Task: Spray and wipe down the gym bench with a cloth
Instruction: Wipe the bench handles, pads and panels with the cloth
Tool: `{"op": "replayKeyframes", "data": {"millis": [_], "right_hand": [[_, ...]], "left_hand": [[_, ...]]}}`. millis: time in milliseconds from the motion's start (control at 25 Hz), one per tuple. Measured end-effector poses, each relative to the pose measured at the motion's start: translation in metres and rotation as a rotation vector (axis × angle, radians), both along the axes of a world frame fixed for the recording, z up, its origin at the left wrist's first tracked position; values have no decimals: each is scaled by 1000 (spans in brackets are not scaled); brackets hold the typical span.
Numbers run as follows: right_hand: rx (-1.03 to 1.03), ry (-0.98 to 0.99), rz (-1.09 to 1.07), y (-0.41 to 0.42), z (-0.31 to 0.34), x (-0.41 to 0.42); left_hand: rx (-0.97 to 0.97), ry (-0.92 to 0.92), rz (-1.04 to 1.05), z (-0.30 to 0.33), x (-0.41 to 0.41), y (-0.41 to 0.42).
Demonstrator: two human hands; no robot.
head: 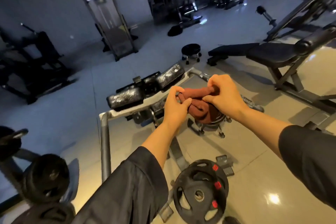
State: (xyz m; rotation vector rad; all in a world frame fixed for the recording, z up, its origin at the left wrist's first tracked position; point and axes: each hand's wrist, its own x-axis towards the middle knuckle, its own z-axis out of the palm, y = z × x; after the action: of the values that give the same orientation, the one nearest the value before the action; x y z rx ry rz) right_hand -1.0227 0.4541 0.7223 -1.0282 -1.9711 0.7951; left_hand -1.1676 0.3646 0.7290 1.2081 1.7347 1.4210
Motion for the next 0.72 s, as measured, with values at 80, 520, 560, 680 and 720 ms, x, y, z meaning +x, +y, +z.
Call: {"op": "replayKeyframes", "data": {"millis": [80, 520, 560, 680, 720], "right_hand": [[51, -54, -40, 32, -10, 4], [17, -182, -39, 90, -44, -7], [9, -189, -86, 92, -45, -9], [-26, -266, -183, 107, -44, -22], [-27, -283, -202, 112, -42, -28]], "left_hand": [[20, -5, -7, 0, -1, 41], [-119, -140, -373, -32, -14, 157], [-156, -141, -398, -35, -20, 164], [-145, 16, -333, -46, -49, 188], [-121, 65, -276, -49, -60, 195]]}}
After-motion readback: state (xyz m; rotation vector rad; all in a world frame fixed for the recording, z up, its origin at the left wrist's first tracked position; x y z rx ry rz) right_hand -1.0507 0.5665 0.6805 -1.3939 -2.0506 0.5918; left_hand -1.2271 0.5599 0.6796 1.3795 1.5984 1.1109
